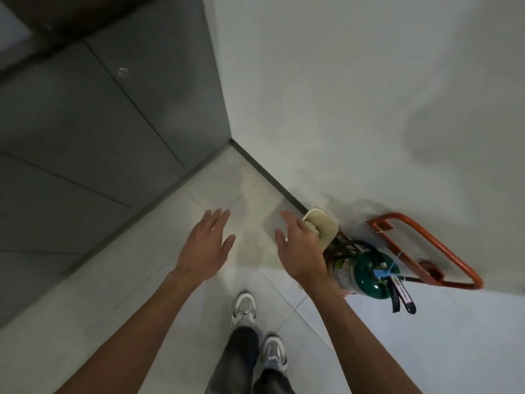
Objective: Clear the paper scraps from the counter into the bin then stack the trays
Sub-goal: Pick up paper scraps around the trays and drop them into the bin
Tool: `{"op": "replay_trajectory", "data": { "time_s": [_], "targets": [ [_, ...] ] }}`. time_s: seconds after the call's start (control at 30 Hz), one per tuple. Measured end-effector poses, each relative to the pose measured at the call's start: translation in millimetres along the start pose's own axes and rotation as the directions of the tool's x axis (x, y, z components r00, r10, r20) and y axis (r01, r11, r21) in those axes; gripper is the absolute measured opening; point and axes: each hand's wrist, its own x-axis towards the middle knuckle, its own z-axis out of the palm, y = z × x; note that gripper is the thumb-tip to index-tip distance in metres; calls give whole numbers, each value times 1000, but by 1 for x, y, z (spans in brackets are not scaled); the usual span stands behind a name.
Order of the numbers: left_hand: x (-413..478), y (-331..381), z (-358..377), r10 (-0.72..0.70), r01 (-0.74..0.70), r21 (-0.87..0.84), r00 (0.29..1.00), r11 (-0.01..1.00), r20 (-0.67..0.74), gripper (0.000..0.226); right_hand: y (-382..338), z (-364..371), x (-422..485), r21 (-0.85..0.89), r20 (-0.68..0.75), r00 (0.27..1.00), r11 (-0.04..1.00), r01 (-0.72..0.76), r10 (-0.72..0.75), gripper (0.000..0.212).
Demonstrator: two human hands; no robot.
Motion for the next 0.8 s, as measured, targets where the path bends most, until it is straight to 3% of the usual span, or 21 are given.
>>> {"op": "replay_trajectory", "data": {
  "time_s": [0.17, 0.4, 0.63, 0.8],
  "targets": [
    [-114, -9, -125, -149, 129, -97, 959, 987, -240, 68, -124, -60, -59, 2, -34, 966, 967, 256, -256, 49],
    [-277, -43, -254, -332, 206, -285, 788, 936, -519, 65, -288, -109, -146, 13, -48, 858, 858, 513, -512, 53],
    [-410, -115, -331, -510, 266, -445, 588, 855, -628, 64, -441, -79, -220, 38, -72, 745, 744, 667, -663, 53],
    [-499, -203, -377, -555, 258, -497, 493, 829, -670, 61, -554, -17, -271, 52, -87, 666, 664, 746, -741, 53]
  ]
}}
